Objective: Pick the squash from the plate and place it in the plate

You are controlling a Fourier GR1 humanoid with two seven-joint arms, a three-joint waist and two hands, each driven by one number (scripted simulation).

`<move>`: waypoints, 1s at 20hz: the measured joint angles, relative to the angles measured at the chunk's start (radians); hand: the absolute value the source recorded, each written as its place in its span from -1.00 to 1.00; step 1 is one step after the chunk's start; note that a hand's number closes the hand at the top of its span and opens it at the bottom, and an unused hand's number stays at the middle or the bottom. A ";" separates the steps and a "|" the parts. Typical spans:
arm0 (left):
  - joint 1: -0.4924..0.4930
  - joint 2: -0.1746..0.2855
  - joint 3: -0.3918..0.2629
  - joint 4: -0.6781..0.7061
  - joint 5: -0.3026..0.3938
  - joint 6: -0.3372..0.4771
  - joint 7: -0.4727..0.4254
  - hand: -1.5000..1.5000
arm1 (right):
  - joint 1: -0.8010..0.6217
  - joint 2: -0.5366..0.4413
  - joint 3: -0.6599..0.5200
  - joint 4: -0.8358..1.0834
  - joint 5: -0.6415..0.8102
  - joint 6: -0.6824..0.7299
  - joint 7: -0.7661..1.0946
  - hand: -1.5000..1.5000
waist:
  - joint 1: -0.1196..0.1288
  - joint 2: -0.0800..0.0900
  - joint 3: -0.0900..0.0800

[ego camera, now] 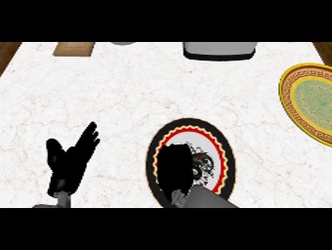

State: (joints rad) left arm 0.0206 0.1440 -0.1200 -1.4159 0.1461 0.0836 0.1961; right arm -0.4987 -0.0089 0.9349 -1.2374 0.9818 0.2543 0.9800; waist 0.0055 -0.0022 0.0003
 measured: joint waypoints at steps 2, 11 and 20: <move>0.007 0.003 0.008 0.008 0.006 -0.011 -0.014 0.00 | 0.066 -0.064 0.027 -0.106 0.009 -0.012 -0.036 1.00 | -0.008 -0.002 0.000; 0.031 0.003 0.039 -0.002 0.016 0.014 -0.007 0.00 | 0.322 -0.402 0.076 -0.565 -0.084 -0.315 -0.419 1.00 | -0.075 -0.015 0.006; 0.044 0.009 0.049 -0.026 0.026 0.012 -0.005 0.00 | 0.561 -0.702 -0.147 -0.899 -0.261 -0.698 -0.673 1.00 | -0.084 -0.007 0.008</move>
State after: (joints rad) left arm 0.0641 0.1532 -0.0706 -1.4419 0.1717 0.0953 0.1911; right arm 0.0619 -0.7112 0.7877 -2.1362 0.7204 -0.4439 0.3074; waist -0.0786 -0.0092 0.0081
